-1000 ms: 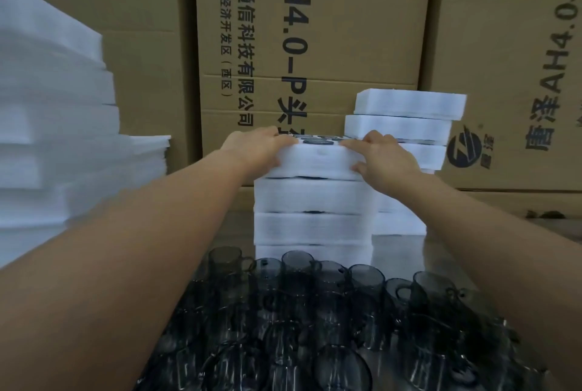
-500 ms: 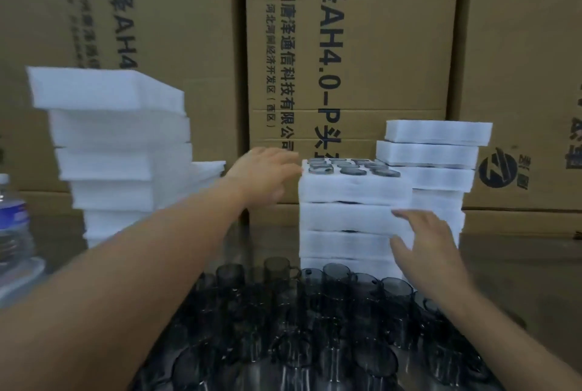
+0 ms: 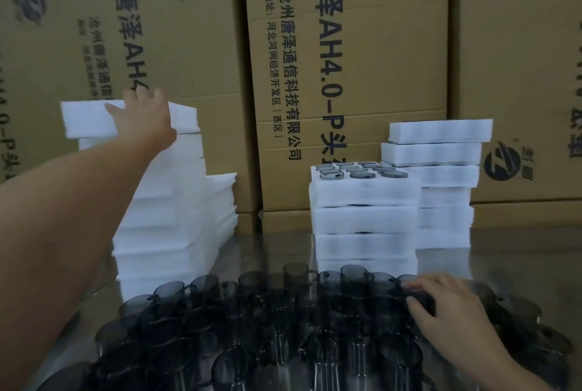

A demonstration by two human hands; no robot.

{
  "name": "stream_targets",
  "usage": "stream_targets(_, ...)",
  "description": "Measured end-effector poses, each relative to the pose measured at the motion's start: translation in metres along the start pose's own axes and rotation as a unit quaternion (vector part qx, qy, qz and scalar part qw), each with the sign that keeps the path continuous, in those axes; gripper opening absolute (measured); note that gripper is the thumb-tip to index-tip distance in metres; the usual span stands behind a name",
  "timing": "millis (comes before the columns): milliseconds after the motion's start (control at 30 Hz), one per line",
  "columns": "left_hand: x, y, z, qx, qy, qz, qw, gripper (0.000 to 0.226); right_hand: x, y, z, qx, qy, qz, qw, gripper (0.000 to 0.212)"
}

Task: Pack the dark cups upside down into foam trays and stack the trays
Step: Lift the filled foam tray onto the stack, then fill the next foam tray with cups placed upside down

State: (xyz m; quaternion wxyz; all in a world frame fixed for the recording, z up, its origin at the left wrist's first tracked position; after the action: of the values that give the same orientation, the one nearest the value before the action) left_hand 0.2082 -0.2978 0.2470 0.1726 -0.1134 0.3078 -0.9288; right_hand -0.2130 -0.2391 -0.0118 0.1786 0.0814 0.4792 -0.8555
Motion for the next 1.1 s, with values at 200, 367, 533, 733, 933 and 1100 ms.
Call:
stream_targets(200,0.02,-0.044,-0.025,0.116,0.121,-0.019,0.986,0.07,0.0,-0.015,-0.003,0.017,0.009,0.061,0.998,0.018)
stream_targets(367,0.064,-0.08,-0.136,0.149,0.35,-0.146,0.913,0.072,0.006,-0.042,-0.033,0.046,0.013,0.147,0.988,0.018)
stream_targets(533,0.096,-0.092,-0.28,0.076,0.412,-0.314,0.852,0.062,0.031,-0.047,-0.069,0.089,0.105,0.232,0.963,0.012)
stream_targets(733,0.1,-0.063,-0.382,0.078,0.403,-0.426,0.806,0.045,0.05,-0.051,-0.088,0.092,0.217,0.489,0.84,0.034)
stream_targets(933,0.083,-0.04,-0.409,0.029,0.363,-0.43,0.826,0.037,0.063,-0.061,-0.087,-0.106,0.192,0.716,0.663,0.072)
stream_targets(1100,0.082,-0.042,-0.409,-0.032,0.374,-0.434,0.819,0.038,0.059,-0.061,-0.088,-0.133,0.16,0.71,0.672,0.074)
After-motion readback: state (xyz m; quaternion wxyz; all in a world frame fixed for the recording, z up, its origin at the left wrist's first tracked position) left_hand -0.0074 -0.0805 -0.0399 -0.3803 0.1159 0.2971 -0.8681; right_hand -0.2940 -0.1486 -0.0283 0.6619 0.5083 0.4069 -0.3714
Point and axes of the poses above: each hand's wrist, its own z-axis towards the middle knuckle, its own y-axis out of the palm, x = y × z, the point moved 2 cm from there along z, towards the middle knuckle, and after that the axes turned 5 degrees about -z, right-handed, at the moved point
